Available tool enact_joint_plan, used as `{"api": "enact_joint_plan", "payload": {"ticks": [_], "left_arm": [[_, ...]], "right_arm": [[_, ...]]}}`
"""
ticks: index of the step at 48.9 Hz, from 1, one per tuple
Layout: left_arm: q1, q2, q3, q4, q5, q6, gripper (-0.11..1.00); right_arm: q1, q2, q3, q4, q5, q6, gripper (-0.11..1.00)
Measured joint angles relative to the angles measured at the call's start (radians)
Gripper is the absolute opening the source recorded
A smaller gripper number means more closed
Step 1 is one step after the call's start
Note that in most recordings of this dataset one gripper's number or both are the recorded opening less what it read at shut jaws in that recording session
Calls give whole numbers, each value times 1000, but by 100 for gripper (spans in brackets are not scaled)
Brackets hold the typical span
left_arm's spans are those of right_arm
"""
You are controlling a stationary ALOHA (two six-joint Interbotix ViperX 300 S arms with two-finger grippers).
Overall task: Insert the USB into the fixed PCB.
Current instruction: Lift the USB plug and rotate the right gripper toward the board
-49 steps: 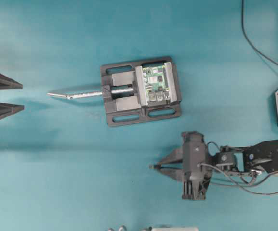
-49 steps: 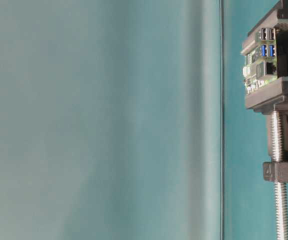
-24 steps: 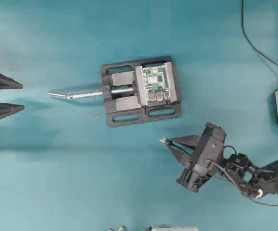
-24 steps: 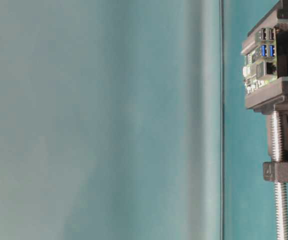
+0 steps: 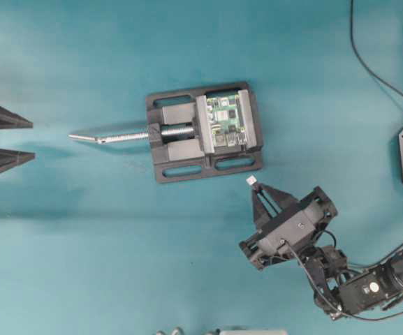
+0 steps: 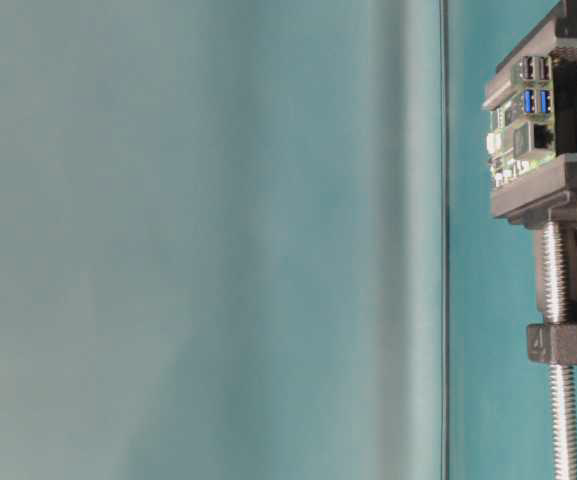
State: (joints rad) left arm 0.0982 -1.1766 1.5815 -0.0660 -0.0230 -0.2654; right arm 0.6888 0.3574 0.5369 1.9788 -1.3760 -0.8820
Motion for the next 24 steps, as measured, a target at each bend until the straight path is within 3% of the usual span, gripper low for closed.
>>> {"api": "enact_joint_plan", "payload": {"ticks": [10,17,24], "left_arm": [[0,-2,-2,0,0,0,95],[0,0,0,0,0,0,95],[0,0,0,0,0,0,95]], "right_arm": [[-17,23,-21,63,-34,-2,21],[-23,38,-26,69,-61,9,21],[-28,54,-38,69,-64,61,21]]}}
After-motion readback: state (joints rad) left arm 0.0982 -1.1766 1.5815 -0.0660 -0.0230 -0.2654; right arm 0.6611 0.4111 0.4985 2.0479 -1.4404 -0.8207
